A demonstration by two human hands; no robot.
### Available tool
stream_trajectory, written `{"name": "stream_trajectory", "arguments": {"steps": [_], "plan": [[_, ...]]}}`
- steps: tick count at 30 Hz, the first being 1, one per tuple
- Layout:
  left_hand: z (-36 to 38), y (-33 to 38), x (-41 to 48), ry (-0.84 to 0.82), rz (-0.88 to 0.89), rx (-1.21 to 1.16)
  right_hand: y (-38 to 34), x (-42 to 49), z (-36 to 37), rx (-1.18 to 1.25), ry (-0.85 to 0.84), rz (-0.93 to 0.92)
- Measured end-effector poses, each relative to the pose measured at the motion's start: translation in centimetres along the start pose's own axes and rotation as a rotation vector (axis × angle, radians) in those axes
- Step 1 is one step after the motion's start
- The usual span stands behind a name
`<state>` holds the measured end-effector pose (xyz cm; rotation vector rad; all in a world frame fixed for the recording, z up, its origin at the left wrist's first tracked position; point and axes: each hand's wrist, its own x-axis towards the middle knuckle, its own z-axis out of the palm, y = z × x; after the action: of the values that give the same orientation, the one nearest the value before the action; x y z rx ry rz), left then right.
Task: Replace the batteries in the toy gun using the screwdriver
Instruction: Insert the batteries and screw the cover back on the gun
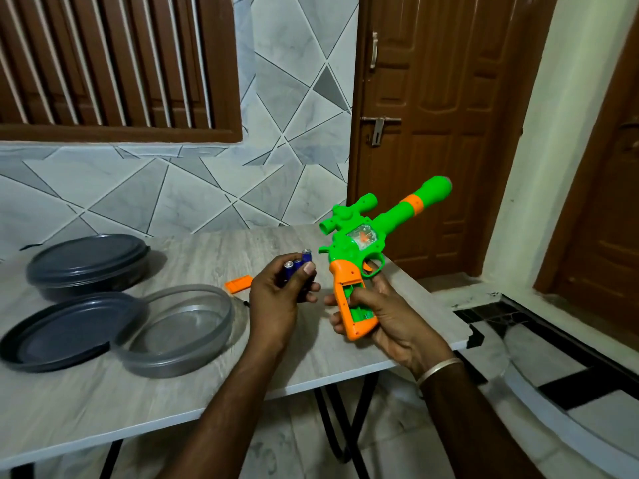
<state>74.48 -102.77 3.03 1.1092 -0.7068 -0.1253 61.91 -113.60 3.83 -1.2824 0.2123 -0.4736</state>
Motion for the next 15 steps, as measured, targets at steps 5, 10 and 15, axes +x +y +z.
{"name": "stream_trajectory", "arguments": {"steps": [5, 10, 15], "plan": [[-1.0, -1.1, -0.2, 0.008, -0.366, -0.055, 1.4, 1.1, 0.2, 0.194, 0.078, 0.076], [-1.2, -0.9, -0.7, -0.014, -0.724, -0.340, 2.2, 2.1, 0.7, 0.225, 0.116, 0.113], [-1.2, -1.4, -0.8, -0.030, -0.719, -0.315, 3.2, 3.0, 0.8, 0.225, 0.222, 0.086]]}}
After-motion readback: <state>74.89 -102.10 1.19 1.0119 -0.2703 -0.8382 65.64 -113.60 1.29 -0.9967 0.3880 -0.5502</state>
